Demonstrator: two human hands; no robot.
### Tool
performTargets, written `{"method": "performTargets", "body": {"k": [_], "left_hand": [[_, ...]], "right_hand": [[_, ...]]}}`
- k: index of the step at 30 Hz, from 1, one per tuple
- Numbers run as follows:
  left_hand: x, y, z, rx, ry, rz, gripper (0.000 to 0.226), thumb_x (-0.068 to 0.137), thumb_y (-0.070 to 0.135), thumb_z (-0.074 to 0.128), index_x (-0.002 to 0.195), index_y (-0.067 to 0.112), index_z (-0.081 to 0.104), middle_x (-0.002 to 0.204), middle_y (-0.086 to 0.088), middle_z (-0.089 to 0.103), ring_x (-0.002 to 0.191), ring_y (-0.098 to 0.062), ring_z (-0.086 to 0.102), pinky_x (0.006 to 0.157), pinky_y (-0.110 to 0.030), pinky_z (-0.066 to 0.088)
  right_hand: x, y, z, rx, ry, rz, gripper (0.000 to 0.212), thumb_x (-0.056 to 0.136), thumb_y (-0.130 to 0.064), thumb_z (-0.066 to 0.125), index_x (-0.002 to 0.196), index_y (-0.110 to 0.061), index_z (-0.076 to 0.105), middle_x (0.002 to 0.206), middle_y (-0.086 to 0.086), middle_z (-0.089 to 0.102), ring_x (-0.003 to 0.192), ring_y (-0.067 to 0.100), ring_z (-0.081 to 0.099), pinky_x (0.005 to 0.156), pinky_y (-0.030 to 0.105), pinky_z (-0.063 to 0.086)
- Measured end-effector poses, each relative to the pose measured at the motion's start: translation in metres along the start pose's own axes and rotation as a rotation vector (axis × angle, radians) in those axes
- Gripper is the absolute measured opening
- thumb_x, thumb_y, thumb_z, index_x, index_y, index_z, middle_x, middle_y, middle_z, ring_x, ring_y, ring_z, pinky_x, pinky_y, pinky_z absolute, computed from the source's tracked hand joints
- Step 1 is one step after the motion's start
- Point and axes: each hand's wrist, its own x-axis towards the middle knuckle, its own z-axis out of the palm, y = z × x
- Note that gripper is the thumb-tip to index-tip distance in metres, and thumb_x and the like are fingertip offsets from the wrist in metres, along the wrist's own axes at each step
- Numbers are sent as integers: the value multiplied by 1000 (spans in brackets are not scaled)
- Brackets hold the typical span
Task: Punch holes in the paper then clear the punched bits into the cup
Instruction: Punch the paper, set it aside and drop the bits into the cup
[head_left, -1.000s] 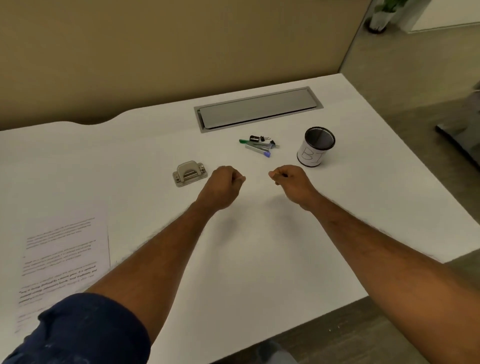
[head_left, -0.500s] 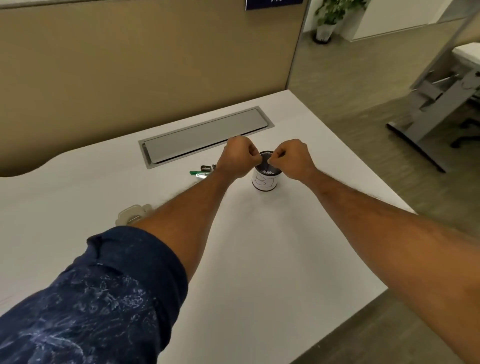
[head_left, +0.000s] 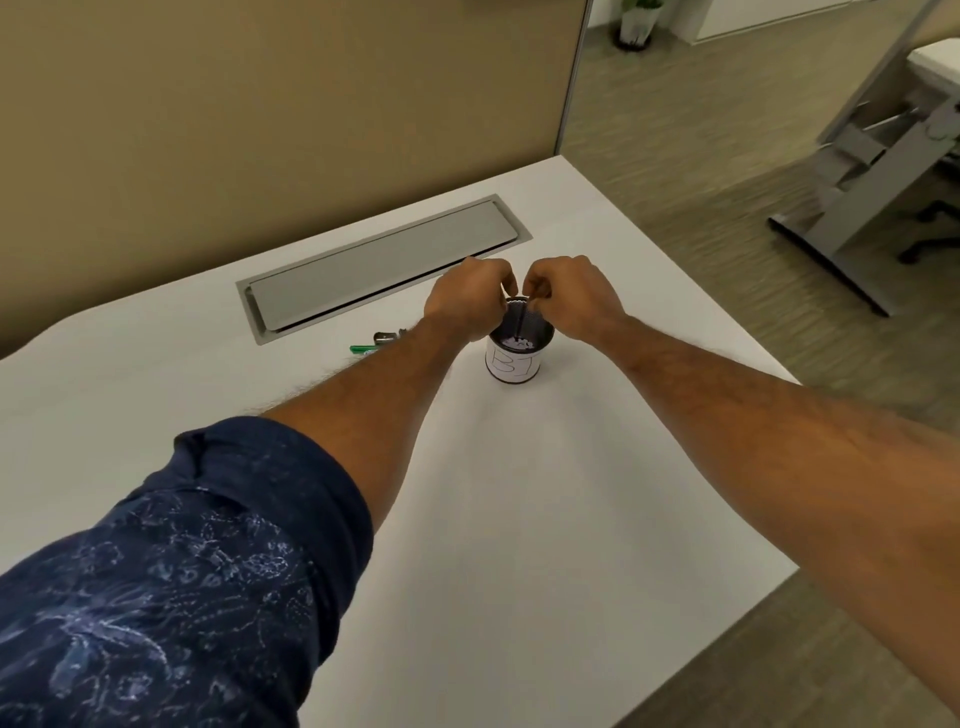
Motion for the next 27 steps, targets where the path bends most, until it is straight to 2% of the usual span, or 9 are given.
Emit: {"method": "performTargets", "body": {"k": [4,6,10,13,16,19,23,25,27], "left_hand": [[1,0,1,20,-31,-5,14,81,23,75,95,19,73,94,-3,71,85,-22,64,65,-31,49],[0,-2,0,52,-71,3,19,84,27,72,99,17,75,97,-4,71,87,-22,64,65,-31,46],[-5,-6,-3,54,-103,82,28,90,20,62,116,20,71,113,-4,69,103,-23,61,81,-35,52],[-13,-10,-7,-3,-112,97,32,92,17,58,123,20,67,122,-4,67,110,-22,60,91,-38,51],[-26,-18,-12,-109,-106,79,32,93,16,58,124,17,66,123,-4,67,112,-20,61,95,-38,51],[-48,-26,-17,-324,-53,31,28,93,14,59,119,14,69,117,-5,70,104,-17,65,92,-34,53],[-90,-41,-23,-546,-7,-63,24,92,21,64,114,15,71,109,-1,72,98,-12,67,76,-25,54],[-115,-52,-24,-587,-1,-92,23,91,21,65,113,14,72,107,-1,72,94,-12,67,77,-25,54],[-143,-67,-24,-586,13,-128,23,91,20,66,112,13,72,107,-1,72,93,-11,67,82,-22,52]], "right_hand": [[2,3,3,-22,-25,4,9,80,-12,72,88,-14,73,91,3,70,84,22,65,79,37,56],[2,4,3,-46,-78,0,13,82,-12,68,94,-14,75,97,4,72,87,24,66,81,38,56],[1,1,0,-152,-162,-40,34,86,-5,59,114,-20,71,117,5,70,102,26,64,90,42,54],[-1,1,0,-96,-120,-18,37,85,0,57,115,-16,69,116,5,70,103,24,65,93,41,54],[-5,-2,1,54,-72,15,29,88,-2,57,110,-13,71,112,5,72,101,21,65,94,37,53],[-18,-13,3,289,-43,27,21,87,-6,63,106,-8,72,106,7,73,97,18,67,92,28,52],[-48,-36,14,761,-110,151,21,84,-5,71,104,-3,71,91,9,73,72,10,69,72,17,55],[-65,-49,26,803,-161,178,21,85,-5,68,105,-1,69,88,8,72,67,8,67,67,19,52],[-82,-63,42,790,-214,187,19,88,-6,65,106,-3,69,90,8,72,71,11,66,68,22,49]]}}
